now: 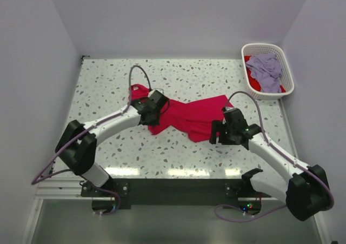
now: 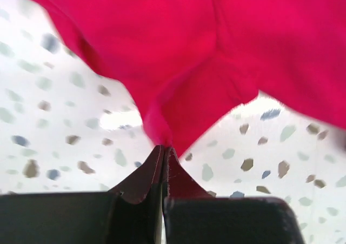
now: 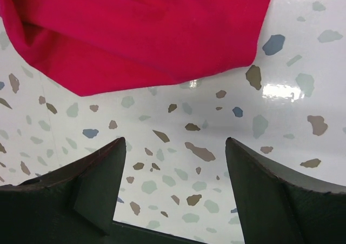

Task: Fold and stack the t-shirts
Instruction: Flatten the tshirt out

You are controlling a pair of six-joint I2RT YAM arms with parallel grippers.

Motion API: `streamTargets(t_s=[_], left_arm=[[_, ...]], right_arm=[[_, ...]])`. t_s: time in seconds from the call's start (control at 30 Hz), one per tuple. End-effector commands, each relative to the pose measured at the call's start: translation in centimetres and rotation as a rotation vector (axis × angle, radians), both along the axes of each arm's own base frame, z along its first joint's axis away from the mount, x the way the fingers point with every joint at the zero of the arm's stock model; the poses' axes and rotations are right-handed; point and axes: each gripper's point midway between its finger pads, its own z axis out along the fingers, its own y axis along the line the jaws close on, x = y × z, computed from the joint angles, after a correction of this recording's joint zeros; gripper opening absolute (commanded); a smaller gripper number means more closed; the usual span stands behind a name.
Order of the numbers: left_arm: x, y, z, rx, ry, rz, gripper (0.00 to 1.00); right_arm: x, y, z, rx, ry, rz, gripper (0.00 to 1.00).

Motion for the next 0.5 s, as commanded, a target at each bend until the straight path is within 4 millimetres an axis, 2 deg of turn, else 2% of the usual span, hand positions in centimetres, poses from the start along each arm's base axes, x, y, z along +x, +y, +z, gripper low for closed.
streamTargets(t_s=[0.0,0.07,0.17,0.2,0.23,0.3,0.33,0.4,0.47], left_arm=[[3.1,2.6,8.2,-0.043,-0.169,0.023,0.00],[3.9,4.3,9.9,-0.067,-0.205,0.040,0.01],[4.3,6.2,10.1,-0.105,-0.204,0.063,0.01],[4.4,6.6,10.7,-0.125,-0.231,0.062,0.00],[4.2,7.4,10.1,-0.139,-0.219,0.073,0.00],[4.4,7.9,10.6,-0.169,-0.259,0.072,0.00],[4.0,8.4,9.7,-0.171,-0.246,0.078,0.00],[4.0,9.0,9.6,-0.174,-0.262,0.080,0.00],[3.6,9.7,8.2,-0.170,-0.245,0.086,0.00]], right_arm=[[0.9,1.7,0.3,0.061,-0.011,0.049,0.77],[1.3,2.8,0.6,0.075,-0.031,0.091,0.77],[1.7,3.4,0.7,0.030,-0.048,0.107,0.77],[1.7,3.5,0.2,0.011,-0.035,0.108,0.77],[2.0,3.8,0.3,0.005,-0.041,0.100,0.77],[2.7,3.5,-0.3,-0.026,-0.041,0.057,0.77],[3.1,3.4,-0.4,-0.028,-0.045,0.022,0.77],[3.9,2.8,-0.7,-0.053,-0.065,-0.031,0.76],[4.2,2.5,-1.3,-0.065,-0.061,-0.074,0.75]])
